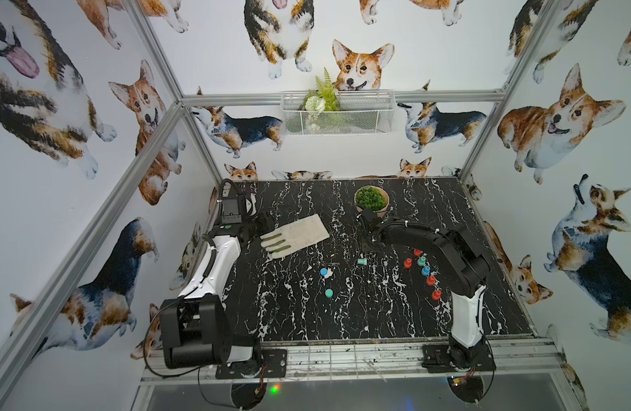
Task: Close the stamp cap
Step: Pick up the stamp from the center of the board.
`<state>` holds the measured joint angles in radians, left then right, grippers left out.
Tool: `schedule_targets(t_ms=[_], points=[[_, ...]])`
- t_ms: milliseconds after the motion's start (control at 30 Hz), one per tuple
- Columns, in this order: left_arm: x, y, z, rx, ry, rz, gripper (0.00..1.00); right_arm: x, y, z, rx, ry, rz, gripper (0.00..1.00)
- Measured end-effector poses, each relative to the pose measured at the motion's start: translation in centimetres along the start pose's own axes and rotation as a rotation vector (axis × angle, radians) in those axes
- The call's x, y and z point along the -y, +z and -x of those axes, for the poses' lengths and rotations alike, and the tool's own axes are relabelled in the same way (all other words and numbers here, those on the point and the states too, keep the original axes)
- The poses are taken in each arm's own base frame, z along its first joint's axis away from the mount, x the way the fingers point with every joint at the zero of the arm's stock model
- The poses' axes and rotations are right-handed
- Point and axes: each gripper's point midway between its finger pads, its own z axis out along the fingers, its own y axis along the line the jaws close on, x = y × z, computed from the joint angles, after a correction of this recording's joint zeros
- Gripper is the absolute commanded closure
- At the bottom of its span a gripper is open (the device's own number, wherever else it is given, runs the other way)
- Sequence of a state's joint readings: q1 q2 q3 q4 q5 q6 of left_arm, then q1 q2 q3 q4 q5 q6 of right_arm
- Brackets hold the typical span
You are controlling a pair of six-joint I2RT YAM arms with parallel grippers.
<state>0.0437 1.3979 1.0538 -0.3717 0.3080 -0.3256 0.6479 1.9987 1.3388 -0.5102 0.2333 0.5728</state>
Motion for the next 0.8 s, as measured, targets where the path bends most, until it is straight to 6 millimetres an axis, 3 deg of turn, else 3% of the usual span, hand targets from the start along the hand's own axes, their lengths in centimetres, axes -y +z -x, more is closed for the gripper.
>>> schedule_targets(t_ms=[433,633,800], points=[[0.0,0.0,0.0,0.001,0.001,0.0,0.45,0.2,-0.3,-0.2,-0.001,-0.004,0.004,0.86],[0.3,-0.2,-0.2,0.0,0.006,-0.005,0.45,0.2,-2.9,0.1,0.033,-0.046,0.049,0.85],[2.2,0.0,-0.6,-0.024,0.048,-0.037,0.45,0.0,-5.1,-0.2,0.053,-0.144,0.113,0.82]])
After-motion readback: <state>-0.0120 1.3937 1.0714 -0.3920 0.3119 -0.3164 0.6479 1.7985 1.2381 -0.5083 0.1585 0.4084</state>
